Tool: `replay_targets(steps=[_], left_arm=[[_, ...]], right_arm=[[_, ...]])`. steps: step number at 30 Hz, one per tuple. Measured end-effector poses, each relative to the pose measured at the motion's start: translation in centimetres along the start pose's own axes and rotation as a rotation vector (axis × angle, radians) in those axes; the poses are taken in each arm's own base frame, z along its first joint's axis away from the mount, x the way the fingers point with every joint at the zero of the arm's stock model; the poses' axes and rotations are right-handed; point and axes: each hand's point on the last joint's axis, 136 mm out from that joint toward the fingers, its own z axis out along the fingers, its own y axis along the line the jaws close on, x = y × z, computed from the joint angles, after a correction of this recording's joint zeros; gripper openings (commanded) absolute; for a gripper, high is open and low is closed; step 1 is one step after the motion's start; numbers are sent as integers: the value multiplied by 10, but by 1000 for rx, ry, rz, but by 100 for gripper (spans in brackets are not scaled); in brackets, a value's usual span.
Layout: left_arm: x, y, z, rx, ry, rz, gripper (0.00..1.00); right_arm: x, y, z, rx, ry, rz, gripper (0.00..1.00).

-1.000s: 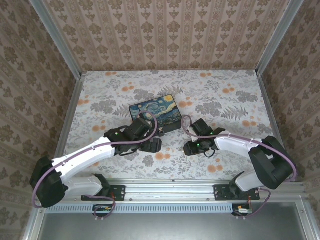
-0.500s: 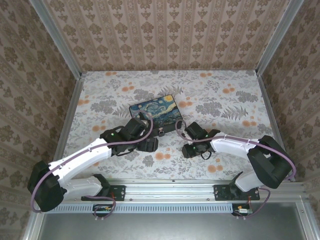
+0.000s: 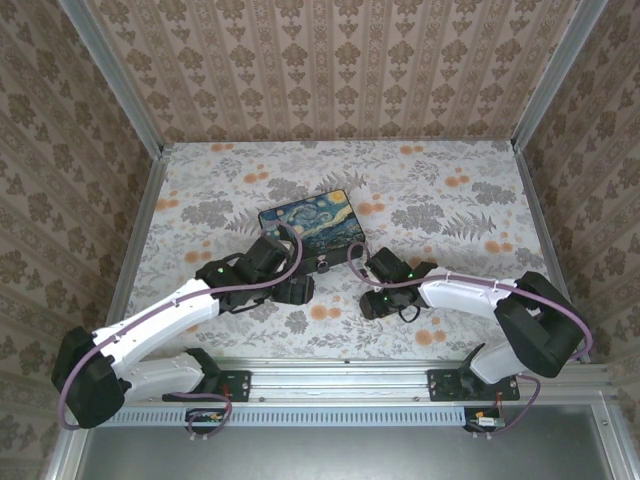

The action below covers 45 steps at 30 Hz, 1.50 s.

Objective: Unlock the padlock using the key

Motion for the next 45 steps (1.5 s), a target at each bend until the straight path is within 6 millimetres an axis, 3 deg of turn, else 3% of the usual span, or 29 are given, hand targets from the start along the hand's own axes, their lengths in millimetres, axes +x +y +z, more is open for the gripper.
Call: replay_targets(steps=[6, 10, 16, 22, 29, 45], left_arm=[[0, 0, 0, -1, 2, 9, 100], [-2, -1, -2, 1, -2, 19, 100], [-8, -6, -2, 1, 3, 37, 100], [-7, -15, -1, 12, 15, 60, 100], [-7, -15, -2, 11, 16, 61, 100], [-7, -14, -4, 14, 6, 61, 100]], right_arm=[[8, -7, -3, 27, -2, 20, 38], [8, -8, -4, 34, -6, 32, 51], [5, -12, -17, 57, -41, 33, 52], [11, -14, -14, 63, -26, 38, 44], [16, -17, -5, 96, 17, 37, 41], [15, -23, -5, 183, 43, 9, 11]])
